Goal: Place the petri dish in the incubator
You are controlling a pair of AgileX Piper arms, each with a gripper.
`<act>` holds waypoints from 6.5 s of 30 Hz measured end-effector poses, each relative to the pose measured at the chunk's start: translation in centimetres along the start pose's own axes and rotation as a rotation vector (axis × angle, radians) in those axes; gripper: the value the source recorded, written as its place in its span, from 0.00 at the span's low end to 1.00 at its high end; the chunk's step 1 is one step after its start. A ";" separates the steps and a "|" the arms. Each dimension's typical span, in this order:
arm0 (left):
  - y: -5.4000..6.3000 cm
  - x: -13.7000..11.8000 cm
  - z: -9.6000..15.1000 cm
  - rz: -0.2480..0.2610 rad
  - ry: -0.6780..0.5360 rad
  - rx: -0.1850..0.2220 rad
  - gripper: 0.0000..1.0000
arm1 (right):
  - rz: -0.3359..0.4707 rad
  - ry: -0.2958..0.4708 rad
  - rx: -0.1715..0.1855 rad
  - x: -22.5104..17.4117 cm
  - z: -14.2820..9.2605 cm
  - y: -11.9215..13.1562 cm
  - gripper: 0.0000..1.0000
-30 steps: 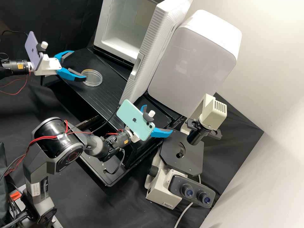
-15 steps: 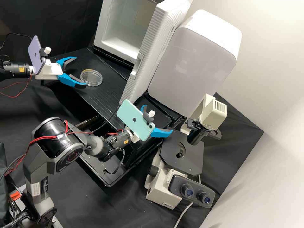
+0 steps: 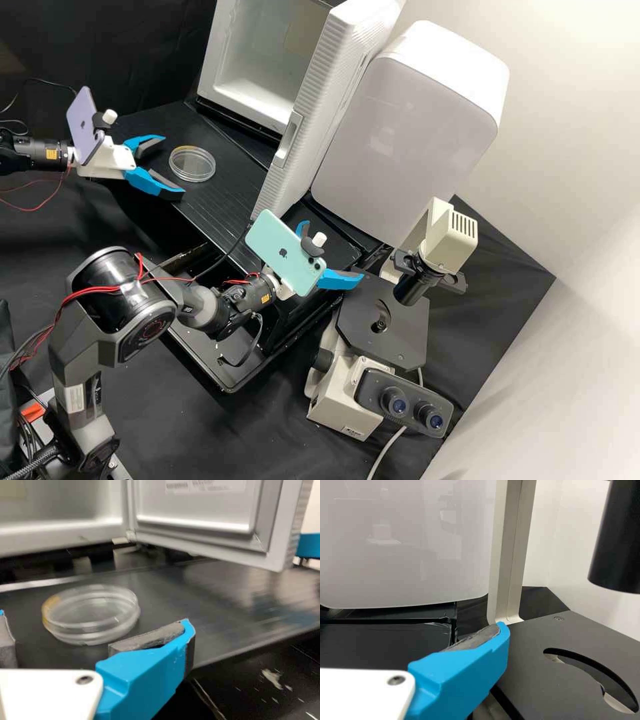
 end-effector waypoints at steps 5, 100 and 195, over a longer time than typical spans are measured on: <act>-0.2 0.8 0.4 -0.019 -0.035 -0.034 1.00 | 0.000 0.000 0.000 0.0 0.0 0.0 1.00; 1.2 3.9 -1.0 0.007 0.013 -0.001 0.00 | 0.000 0.000 0.000 0.0 0.0 0.0 1.00; 9.6 2.5 1.1 0.271 -0.075 0.057 0.00 | 0.000 0.000 0.000 0.0 0.0 0.0 1.00</act>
